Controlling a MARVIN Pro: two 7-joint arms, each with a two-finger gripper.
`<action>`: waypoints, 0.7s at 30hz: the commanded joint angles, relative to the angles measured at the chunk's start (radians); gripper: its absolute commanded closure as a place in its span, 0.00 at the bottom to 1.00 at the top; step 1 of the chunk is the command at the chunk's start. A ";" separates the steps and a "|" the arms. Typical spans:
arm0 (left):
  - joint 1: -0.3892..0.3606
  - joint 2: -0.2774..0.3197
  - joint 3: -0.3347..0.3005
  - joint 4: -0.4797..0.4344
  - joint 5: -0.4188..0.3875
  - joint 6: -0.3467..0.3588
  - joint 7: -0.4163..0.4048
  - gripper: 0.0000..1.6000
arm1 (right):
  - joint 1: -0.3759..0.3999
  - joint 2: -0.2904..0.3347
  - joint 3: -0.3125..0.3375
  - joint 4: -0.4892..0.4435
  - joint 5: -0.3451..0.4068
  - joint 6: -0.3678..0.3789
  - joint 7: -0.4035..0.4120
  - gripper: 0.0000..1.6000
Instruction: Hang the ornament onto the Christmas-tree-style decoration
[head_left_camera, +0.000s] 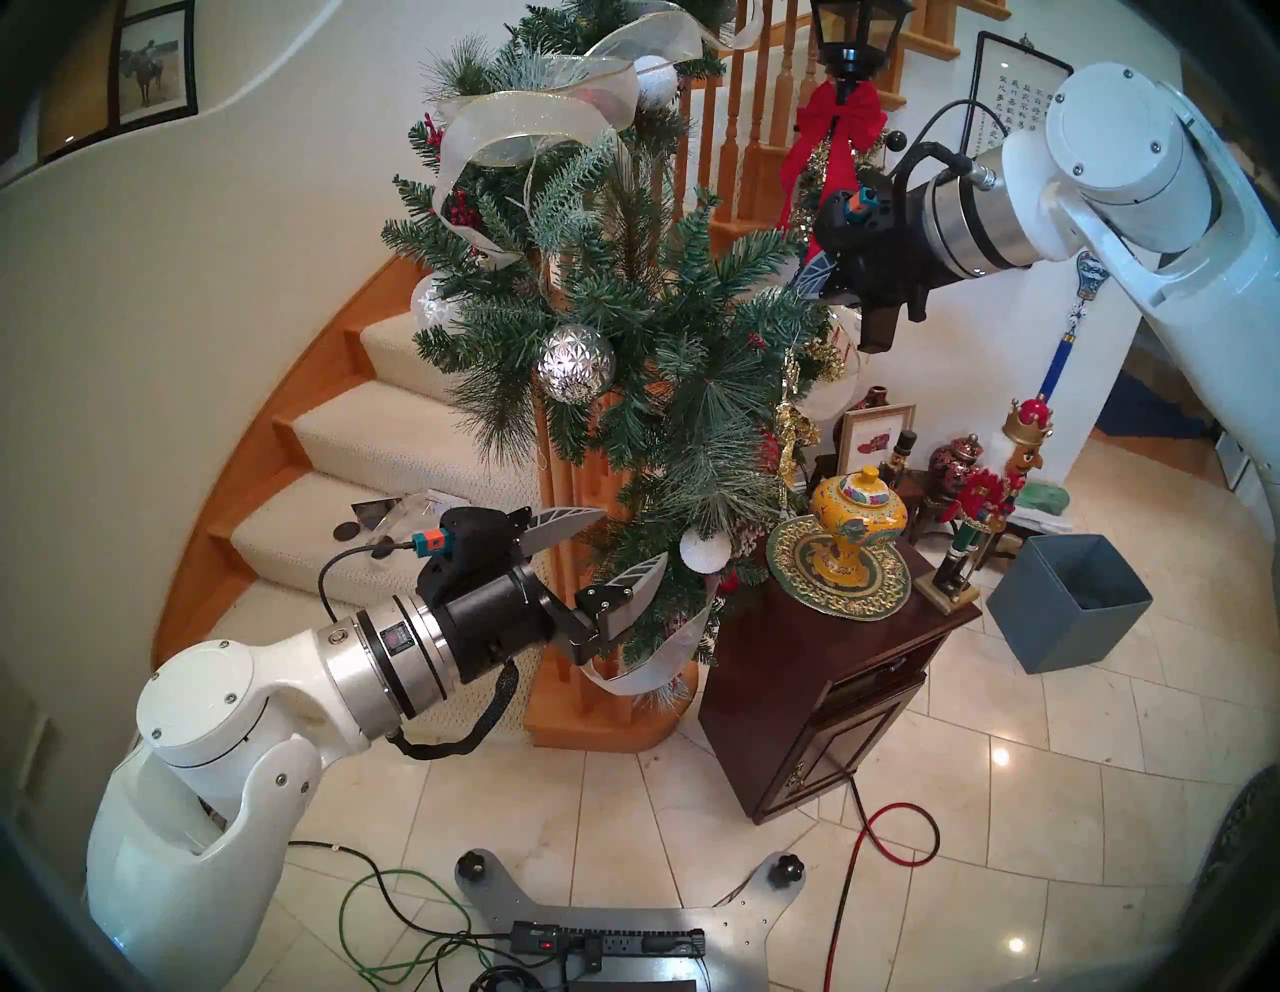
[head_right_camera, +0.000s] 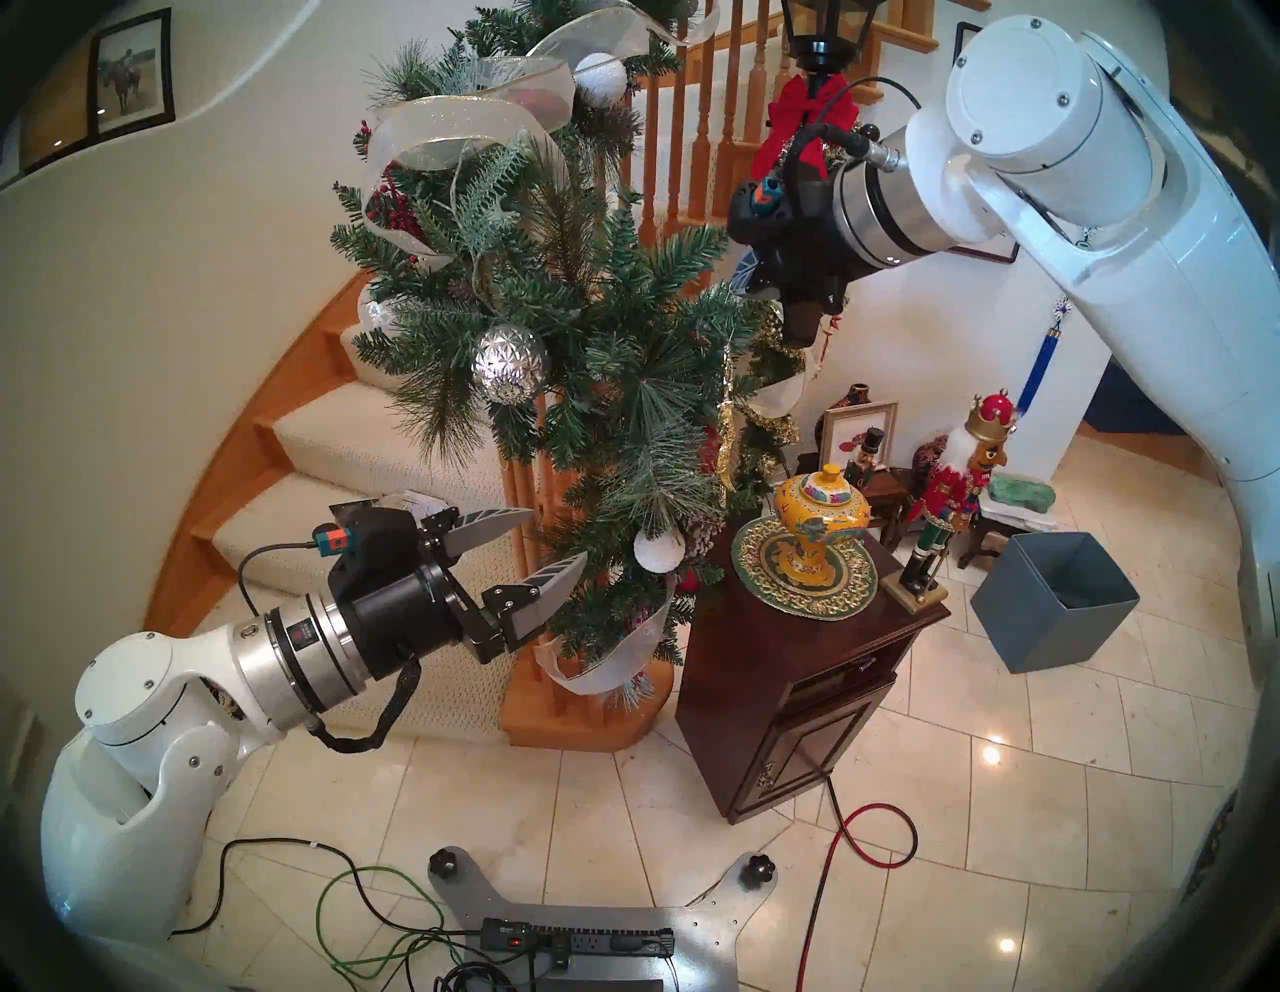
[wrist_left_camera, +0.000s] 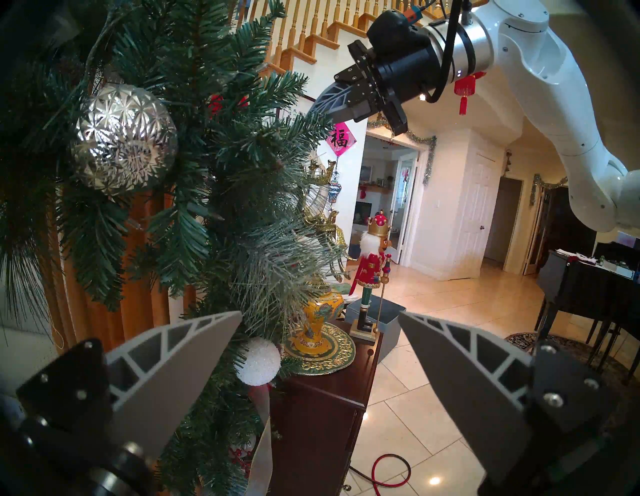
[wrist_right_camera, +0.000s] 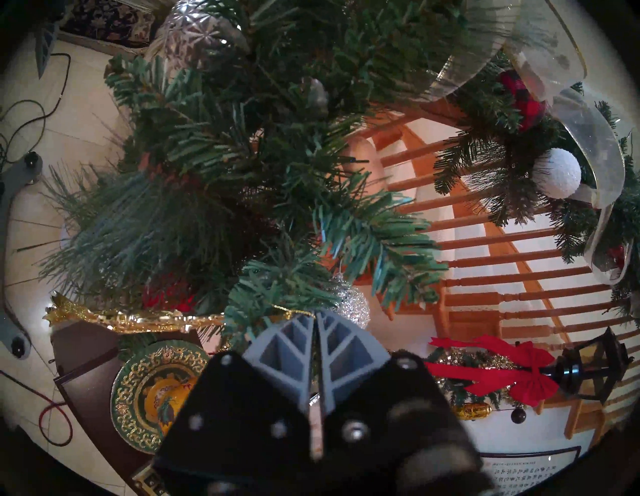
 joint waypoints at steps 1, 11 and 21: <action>-0.001 -0.001 -0.001 -0.006 0.000 -0.002 0.000 0.00 | 0.014 0.003 0.014 -0.003 -0.003 0.001 -0.004 0.67; -0.001 -0.001 -0.001 -0.006 0.000 -0.002 0.000 0.00 | 0.012 0.005 0.014 -0.006 -0.001 -0.002 -0.008 0.58; -0.001 -0.001 -0.001 -0.006 0.000 -0.002 0.000 0.00 | 0.016 0.006 0.012 -0.007 -0.002 -0.008 -0.004 0.58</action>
